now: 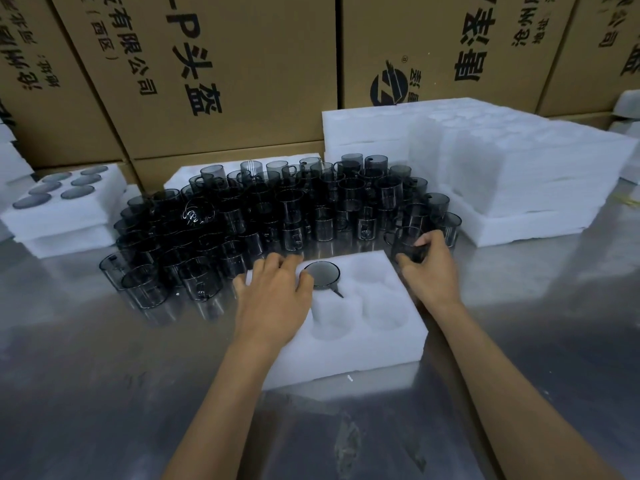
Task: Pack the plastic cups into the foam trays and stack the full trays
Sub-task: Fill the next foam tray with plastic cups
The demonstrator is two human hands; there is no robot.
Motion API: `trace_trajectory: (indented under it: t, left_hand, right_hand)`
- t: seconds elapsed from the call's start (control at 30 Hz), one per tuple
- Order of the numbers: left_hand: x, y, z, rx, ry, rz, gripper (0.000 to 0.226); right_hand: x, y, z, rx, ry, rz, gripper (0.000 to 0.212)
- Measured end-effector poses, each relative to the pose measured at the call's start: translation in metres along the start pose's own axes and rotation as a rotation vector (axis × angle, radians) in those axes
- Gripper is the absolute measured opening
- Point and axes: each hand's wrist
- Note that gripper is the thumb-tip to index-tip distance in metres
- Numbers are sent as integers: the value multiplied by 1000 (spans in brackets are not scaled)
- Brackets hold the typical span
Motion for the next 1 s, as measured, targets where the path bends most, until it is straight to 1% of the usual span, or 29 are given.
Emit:
trace_trajectory:
  t: [0.17, 0.23, 0.3, 0.37, 0.43, 0.53, 0.63, 0.7, 0.77, 0.93, 1.0]
  left_hand:
    - [-3, 3, 3, -6, -15, 4, 44]
    - [-5, 7, 5, -29, -10, -5, 44]
    - [-11, 9, 9, -99, 60, -56, 43]
    - [-23, 6, 16, -134, 212, -125, 40]
    - [-37, -1, 23, -74, 429, -171, 37]
    - [-50, -7, 27, 81, 763, -170, 30]
    - [-48, -6, 24, 212, 1006, -179, 26]
    - [-45, -5, 18, 274, 1049, -219, 23]
    - [-41, -2, 14, 307, 1054, -239, 26]
    - [-38, 2, 12, 237, 1058, -260, 38]
    - [-39, 2, 11, 237, 1012, -264, 44]
  right_hand:
    - [13, 5, 7, -62, -138, -49, 38]
    - [29, 8, 16, -118, -255, -7, 40]
    - [49, 14, 26, -150, -396, 99, 44]
    - [70, 24, 29, -93, -525, 192, 53]
    - [83, 33, 27, 31, -632, 214, 59]
    - [91, 39, 28, 239, -779, 118, 66]
    - [85, 36, 34, 363, -868, 31, 67]
    - [80, 32, 37, 406, -900, 23, 65]
    - [78, 31, 38, 428, -905, 13, 66]
    - [76, 32, 33, 443, -941, -10, 67]
    - [77, 32, 35, 440, -984, -15, 66]
Point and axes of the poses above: each hand's wrist, its own y-axis away from the middle knuckle, its own z-axis out of the back of the hand, x = y × z, and after that the axes turned 7 degrees about z, right-handed
